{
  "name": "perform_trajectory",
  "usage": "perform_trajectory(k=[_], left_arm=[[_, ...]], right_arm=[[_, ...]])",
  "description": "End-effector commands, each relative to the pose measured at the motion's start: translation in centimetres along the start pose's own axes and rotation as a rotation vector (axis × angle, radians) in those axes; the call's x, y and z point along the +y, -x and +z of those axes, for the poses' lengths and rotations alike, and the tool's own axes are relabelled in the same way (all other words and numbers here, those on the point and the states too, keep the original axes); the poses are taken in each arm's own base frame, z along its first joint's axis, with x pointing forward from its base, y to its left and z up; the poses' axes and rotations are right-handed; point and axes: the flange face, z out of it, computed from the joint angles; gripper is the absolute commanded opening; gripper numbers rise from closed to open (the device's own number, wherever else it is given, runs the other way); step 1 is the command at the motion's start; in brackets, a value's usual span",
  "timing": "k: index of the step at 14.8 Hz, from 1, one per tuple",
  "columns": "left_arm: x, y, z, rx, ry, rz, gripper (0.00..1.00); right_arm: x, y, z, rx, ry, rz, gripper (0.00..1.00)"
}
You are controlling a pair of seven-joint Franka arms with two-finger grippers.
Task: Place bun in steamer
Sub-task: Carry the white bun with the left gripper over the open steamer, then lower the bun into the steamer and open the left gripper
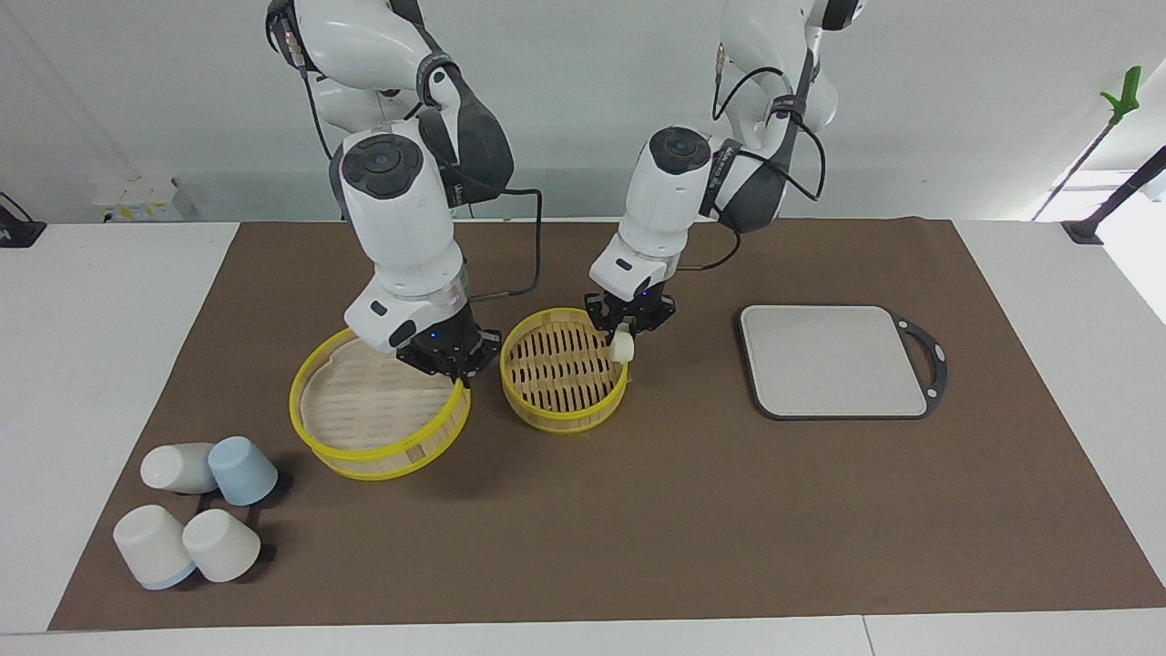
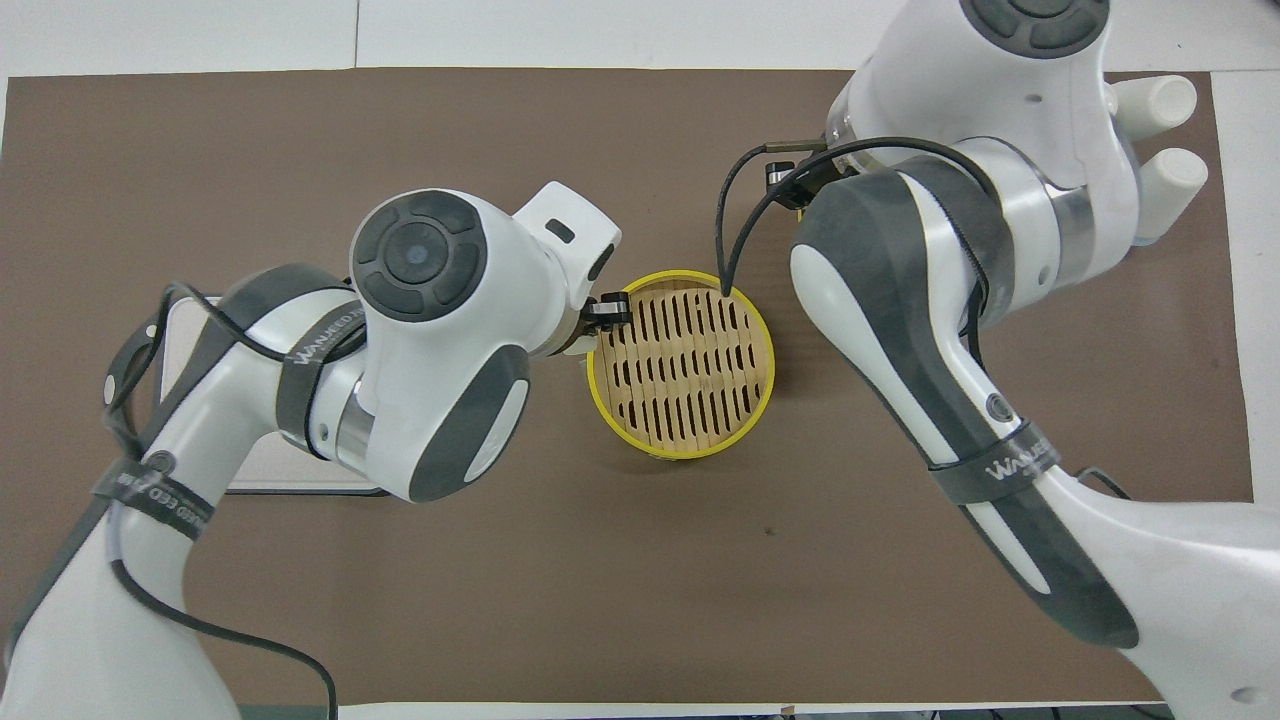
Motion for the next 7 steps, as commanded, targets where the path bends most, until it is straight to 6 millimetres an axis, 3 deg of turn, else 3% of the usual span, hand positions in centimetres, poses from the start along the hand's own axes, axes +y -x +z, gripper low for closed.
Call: perform_trajectory(k=[1,7], left_arm=[[3.0,1.8,5.2,-0.016,-0.017,0.052,0.32],[4.0,2.4,9.5,-0.022,-0.021,0.069,0.33]], right_arm=[[2.3,-0.2,-0.3,-0.009,-0.009,-0.044,0.00],[3.1,-0.1,0.2,-0.014,-0.007,-0.060,0.00]])
